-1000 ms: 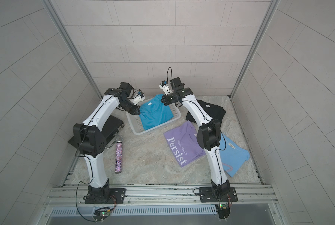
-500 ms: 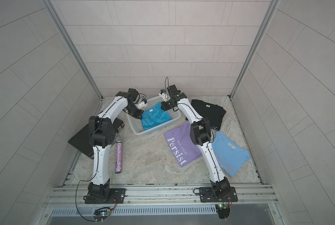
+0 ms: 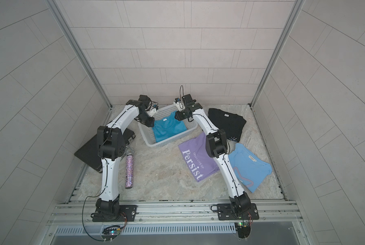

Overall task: Put the folded t-shirts into the basket
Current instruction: Place the T-shirt in the bin, then move the T-shirt to the center of the board.

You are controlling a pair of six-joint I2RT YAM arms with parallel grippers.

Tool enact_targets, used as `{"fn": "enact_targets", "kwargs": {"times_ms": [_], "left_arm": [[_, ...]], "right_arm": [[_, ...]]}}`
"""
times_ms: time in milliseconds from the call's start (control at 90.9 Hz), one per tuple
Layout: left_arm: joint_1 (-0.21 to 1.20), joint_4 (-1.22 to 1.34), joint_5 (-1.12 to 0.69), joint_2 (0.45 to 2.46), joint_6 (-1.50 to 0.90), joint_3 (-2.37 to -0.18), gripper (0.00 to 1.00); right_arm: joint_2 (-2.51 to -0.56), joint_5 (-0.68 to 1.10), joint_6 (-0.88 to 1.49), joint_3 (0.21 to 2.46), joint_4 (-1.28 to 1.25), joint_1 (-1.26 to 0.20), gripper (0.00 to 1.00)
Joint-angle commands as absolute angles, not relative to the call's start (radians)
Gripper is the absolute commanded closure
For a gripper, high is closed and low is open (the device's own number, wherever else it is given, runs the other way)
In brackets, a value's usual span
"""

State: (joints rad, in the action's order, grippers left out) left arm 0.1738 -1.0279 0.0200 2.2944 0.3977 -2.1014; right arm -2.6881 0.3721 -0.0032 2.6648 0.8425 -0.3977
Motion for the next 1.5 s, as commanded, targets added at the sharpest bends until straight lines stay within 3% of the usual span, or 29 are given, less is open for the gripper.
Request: {"fn": "enact_targets", "kwargs": {"times_ms": [0, 528, 770, 1112, 1244, 1486], "left_arm": [[0.167, -1.014, 0.044, 2.286, 0.377, -2.103, 0.64], [0.196, -0.927, 0.024, 2.034, 0.345, -1.911, 0.59], [0.243, -0.889, -0.105, 1.802, 0.375, -1.733, 0.55], [0.36, -0.847, -0.271, 1.517, 0.449, -1.414, 0.33], [0.478, -0.769, -0.212, 1.489, 0.491, -1.283, 0.28], [0.657, -0.676, -0.157, 1.59, 0.503, -1.239, 0.24]], "right_arm": [[-2.704, 0.335, -0.018, 2.708, 0.836, -0.391, 0.64], [-2.534, 0.461, -0.073, 2.662, 0.94, -0.389, 0.58], [-2.249, 0.527, -0.132, 2.371, 0.934, -0.372, 0.54], [-1.8, 0.498, -0.258, 1.779, 0.922, -0.245, 0.35], [-1.652, 0.42, -0.313, 1.528, 0.877, -0.186, 0.25], [-1.427, 0.244, -0.405, 1.173, 0.863, -0.167, 0.2]]}}
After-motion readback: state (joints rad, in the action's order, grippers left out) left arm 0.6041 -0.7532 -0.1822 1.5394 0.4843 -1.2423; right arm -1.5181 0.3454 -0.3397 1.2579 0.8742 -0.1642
